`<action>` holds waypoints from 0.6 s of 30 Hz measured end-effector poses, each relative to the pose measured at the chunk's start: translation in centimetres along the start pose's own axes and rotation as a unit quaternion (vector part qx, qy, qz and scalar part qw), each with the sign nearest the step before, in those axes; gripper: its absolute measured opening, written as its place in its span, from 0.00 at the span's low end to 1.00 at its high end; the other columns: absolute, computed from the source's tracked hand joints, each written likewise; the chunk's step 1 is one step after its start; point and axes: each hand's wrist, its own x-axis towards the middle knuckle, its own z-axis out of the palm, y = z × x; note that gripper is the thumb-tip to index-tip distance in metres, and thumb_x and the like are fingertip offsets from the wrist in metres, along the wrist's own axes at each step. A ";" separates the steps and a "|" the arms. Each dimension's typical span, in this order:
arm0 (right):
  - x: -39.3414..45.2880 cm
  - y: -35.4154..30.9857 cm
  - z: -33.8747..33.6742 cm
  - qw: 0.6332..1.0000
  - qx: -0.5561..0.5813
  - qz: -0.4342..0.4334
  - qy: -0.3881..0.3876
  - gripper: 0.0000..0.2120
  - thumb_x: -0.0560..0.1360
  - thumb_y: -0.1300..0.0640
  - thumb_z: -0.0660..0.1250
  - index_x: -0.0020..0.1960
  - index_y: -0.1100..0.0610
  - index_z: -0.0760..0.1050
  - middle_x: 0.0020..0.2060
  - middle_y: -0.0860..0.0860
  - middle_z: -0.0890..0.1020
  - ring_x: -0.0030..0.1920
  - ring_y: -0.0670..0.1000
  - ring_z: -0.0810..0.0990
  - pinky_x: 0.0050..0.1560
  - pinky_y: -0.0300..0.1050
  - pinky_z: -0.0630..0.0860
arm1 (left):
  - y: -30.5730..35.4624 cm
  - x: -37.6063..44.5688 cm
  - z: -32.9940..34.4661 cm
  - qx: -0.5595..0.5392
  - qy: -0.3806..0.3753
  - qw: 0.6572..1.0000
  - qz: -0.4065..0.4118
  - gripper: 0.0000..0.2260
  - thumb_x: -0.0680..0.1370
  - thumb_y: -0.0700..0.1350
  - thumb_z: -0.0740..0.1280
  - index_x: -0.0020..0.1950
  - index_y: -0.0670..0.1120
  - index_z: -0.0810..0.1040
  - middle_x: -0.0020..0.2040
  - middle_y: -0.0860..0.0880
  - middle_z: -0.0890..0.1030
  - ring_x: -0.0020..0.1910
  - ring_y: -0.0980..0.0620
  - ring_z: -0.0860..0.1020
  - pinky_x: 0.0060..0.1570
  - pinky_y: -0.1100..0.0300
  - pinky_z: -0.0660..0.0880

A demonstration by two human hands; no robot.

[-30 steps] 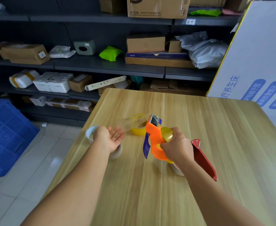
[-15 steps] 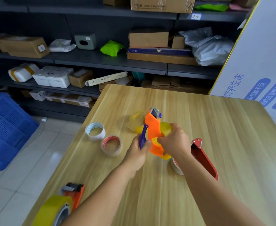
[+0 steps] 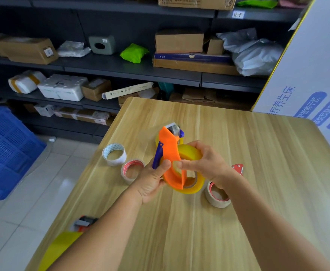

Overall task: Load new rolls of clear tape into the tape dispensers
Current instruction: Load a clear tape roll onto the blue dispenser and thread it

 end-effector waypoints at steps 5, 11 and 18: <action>-0.2 -0.4 0.3 0.997 -0.064 0.025 -0.039 0.30 0.60 0.47 0.81 0.56 0.51 0.71 0.43 0.47 0.80 0.41 0.46 0.80 0.40 0.43 0.78 | -0.3 -0.3 -0.1 -0.012 0.004 0.999 -0.033 0.43 0.48 0.60 0.82 0.60 0.48 0.77 0.48 0.51 0.85 0.47 0.55 0.83 0.43 0.62 0.79; -0.3 -2.1 0.2 0.968 -0.243 0.031 -0.060 0.29 0.63 0.45 0.78 0.56 0.50 0.68 0.40 0.44 0.75 0.37 0.42 0.74 0.35 0.38 0.72 | -0.9 -0.5 0.1 0.000 -0.025 0.998 -0.051 0.44 0.54 0.61 0.81 0.66 0.48 0.73 0.55 0.49 0.83 0.54 0.52 0.81 0.50 0.58 0.77; 0.1 -0.9 0.5 0.969 -0.245 0.013 0.025 0.23 0.65 0.55 0.73 0.58 0.52 0.71 0.39 0.49 0.77 0.39 0.52 0.79 0.40 0.48 0.77 | 1.8 0.1 0.9 0.026 -0.002 1.000 -0.009 0.36 0.58 0.67 0.75 0.60 0.49 0.77 0.55 0.49 0.84 0.54 0.55 0.81 0.53 0.59 0.76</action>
